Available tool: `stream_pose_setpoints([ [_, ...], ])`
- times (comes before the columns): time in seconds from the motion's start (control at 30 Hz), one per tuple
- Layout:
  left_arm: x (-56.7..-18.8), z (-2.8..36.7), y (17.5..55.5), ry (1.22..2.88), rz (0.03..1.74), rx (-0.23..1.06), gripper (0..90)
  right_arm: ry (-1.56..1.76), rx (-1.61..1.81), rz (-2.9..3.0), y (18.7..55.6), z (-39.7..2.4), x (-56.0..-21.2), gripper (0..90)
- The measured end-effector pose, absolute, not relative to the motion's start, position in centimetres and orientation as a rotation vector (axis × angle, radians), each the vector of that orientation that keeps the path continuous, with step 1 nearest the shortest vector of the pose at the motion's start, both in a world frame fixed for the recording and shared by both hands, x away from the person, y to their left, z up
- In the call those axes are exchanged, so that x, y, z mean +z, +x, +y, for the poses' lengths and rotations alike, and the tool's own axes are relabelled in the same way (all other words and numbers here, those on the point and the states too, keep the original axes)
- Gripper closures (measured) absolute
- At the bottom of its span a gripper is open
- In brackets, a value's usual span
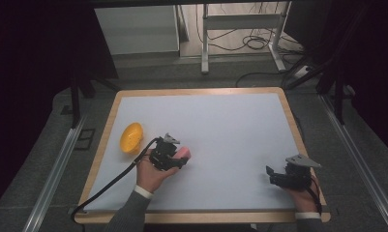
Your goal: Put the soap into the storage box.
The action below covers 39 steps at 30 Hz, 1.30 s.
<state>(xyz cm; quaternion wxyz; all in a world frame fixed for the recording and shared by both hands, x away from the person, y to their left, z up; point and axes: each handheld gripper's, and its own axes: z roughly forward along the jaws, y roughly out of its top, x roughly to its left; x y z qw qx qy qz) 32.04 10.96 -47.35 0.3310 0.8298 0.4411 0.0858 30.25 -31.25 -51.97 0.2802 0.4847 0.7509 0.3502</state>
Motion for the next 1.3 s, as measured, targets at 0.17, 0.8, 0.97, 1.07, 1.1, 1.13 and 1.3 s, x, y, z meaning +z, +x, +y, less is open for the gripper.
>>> stream_pose_setpoints([
  [0.17,-47.1,12.1,32.1,2.154,1.17,0.237,59.9,1.301,0.937,2.015,30.3,-31.2,-52.0,9.3],
  [0.8,-46.3,14.6,32.0,2.109,1.214,0.288,59.9,1.299,0.931,2.014,30.3,-31.3,-52.1,9.3],
  [0.97,-46.1,15.4,31.9,2.094,1.223,0.298,59.9,1.303,0.931,2.01,30.3,-31.4,-52.0,9.3],
  [1.07,-46.1,15.8,31.6,2.078,1.232,0.303,59.8,1.303,0.93,2.01,30.3,-31.4,-52.0,9.3],
  [1.1,-46.0,16.0,31.6,2.079,1.233,0.305,59.9,1.303,0.929,2.01,30.3,-31.4,-52.0,9.3],
  [1.13,-46.0,16.2,31.6,2.072,1.239,0.307,59.9,1.304,0.926,2.01,30.3,-31.4,-52.0,9.3],
  [1.3,-45.8,17.2,31.5,2.06,1.259,0.325,59.9,1.304,0.929,2.007,30.2,-31.4,-51.9,9.3],
])
